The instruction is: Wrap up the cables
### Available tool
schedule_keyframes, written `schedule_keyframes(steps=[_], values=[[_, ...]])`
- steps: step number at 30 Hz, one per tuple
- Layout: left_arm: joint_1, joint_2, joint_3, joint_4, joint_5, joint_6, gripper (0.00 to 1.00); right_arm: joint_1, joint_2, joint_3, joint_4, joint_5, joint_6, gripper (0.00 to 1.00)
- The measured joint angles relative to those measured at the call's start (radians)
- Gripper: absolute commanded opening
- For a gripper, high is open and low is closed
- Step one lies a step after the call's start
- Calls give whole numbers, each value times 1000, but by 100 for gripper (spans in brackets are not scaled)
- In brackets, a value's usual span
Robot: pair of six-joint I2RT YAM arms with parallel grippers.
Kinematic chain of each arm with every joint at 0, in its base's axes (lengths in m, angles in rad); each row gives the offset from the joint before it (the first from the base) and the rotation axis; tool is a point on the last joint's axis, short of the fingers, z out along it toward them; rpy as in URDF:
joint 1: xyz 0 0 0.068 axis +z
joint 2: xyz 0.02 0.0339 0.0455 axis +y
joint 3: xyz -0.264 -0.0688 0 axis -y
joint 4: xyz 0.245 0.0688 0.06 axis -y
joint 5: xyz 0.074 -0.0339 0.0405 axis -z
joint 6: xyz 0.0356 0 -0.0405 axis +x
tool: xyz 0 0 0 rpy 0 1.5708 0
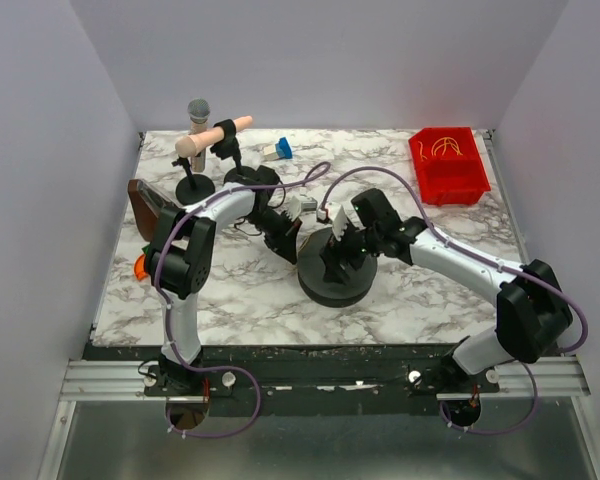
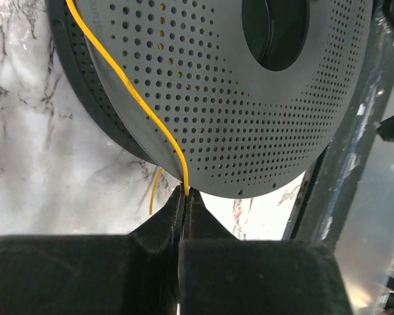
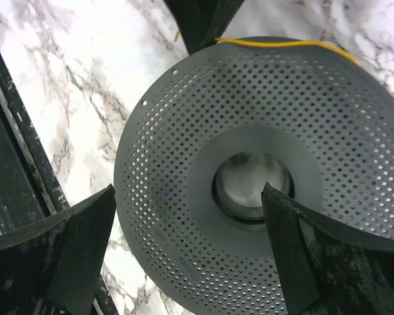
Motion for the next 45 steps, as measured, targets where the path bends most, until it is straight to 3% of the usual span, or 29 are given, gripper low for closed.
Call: schedule_keyframes(steps=[6, 14, 23, 29, 35, 37, 40, 45], values=[[45, 31, -50, 56, 68, -142, 0, 42, 16, -2, -76, 11, -119, 100], [54, 31, -107, 88, 77, -182, 0, 70, 66, -2, -124, 4, -170, 100], [102, 13, 24, 108, 13, -169, 0, 71, 69, -2, -130, -7, -192, 95], [148, -83, -129, 109, 2, -144, 0, 71, 83, 3, -132, -18, -204, 91], [135, -99, -241, 67, 3, -104, 0, 71, 117, 23, -134, -27, -198, 82], [132, -110, -240, 49, 3, -88, 0, 71, 118, 23, -133, -31, -195, 74], [130, -135, -232, 21, 5, -60, 0, 71, 118, 23, -134, -35, -192, 53], [130, -183, -207, -68, -2, 7, 0, 54, 119, 57, -148, -95, -171, 44]])
